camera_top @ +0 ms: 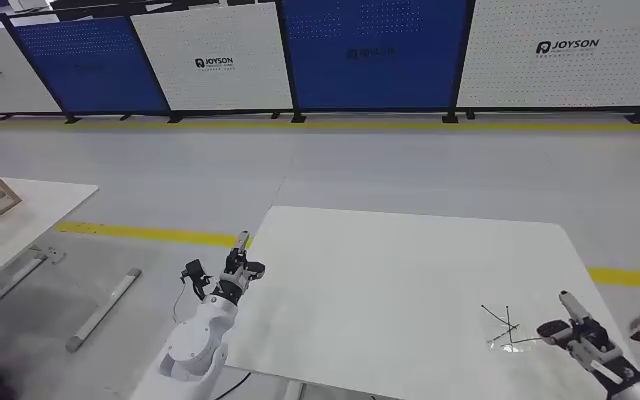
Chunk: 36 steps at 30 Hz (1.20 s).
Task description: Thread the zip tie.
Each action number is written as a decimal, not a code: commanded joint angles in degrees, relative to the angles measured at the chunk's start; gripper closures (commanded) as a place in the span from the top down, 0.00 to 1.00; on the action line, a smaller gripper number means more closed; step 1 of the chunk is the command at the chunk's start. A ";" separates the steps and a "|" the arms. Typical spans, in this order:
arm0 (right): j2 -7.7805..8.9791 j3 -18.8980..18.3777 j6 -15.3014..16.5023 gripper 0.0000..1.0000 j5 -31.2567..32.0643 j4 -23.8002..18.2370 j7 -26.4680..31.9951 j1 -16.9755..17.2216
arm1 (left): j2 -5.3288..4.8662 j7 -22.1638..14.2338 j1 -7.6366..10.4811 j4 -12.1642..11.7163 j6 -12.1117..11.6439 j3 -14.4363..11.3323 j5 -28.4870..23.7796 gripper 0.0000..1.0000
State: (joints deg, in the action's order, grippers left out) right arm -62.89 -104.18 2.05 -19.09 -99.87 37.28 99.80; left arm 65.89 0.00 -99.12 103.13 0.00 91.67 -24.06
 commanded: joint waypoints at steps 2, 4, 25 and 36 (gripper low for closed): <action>0.00 0.00 0.01 1.00 0.00 0.00 -0.92 0.00 | 0.00 0.00 0.00 0.00 0.00 0.00 0.00 1.00; 0.00 0.00 0.01 1.00 0.00 0.00 -0.92 0.00 | 0.00 0.00 0.00 0.00 0.00 0.00 0.00 1.00; 0.78 1.76 0.67 1.00 6.59 16.76 1.43 -9.21 | 0.00 0.00 0.00 0.00 0.00 0.00 0.00 1.00; 0.78 1.76 0.67 1.00 6.59 16.76 1.43 -9.21 | 0.00 0.00 0.00 0.00 0.00 0.00 0.00 1.00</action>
State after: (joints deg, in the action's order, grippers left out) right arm -62.11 -102.42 2.73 -12.50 -83.12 38.70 90.59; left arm 65.89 0.00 -99.12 103.13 0.00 91.67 -24.06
